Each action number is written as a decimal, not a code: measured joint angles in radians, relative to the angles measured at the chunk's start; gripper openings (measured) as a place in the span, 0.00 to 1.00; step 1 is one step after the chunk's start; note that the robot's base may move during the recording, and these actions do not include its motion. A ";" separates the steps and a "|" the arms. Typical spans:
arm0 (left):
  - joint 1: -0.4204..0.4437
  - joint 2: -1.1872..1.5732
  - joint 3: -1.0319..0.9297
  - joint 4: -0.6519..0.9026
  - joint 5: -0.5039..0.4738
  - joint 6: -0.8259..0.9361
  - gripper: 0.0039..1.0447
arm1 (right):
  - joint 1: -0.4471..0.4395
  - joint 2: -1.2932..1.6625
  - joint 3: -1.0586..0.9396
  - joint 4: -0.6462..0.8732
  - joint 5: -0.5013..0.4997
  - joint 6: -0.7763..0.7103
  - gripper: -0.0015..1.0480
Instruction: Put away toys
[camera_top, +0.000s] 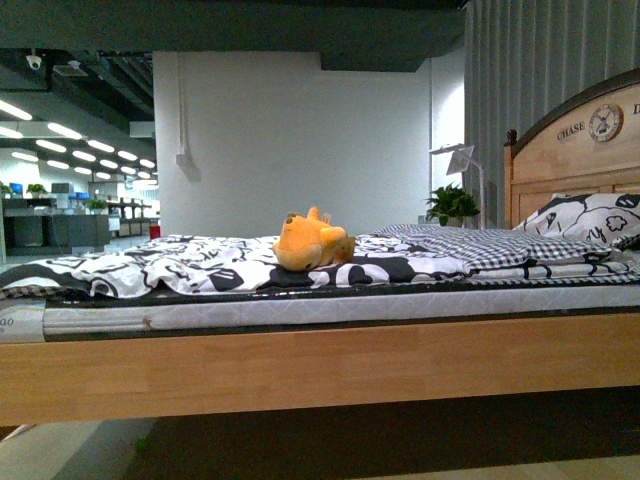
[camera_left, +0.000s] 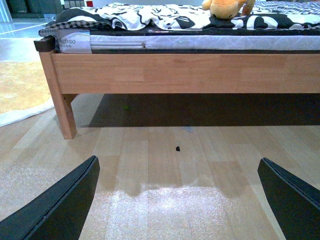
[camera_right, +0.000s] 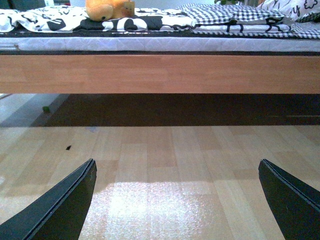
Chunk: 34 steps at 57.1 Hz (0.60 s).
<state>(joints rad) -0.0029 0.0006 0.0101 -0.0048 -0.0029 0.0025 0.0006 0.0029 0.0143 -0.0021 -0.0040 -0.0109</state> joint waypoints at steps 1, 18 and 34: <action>0.000 0.000 0.000 0.000 0.000 0.000 0.94 | 0.000 0.000 0.000 0.000 0.000 0.000 0.94; 0.000 0.000 0.000 0.000 0.000 0.000 0.94 | 0.000 0.000 0.000 0.000 0.000 0.000 0.94; 0.000 0.000 0.000 0.000 0.000 0.000 0.94 | 0.000 0.000 0.000 0.000 0.000 0.000 0.94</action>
<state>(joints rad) -0.0029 0.0006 0.0101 -0.0048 -0.0029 0.0025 0.0006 0.0029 0.0143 -0.0021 -0.0040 -0.0109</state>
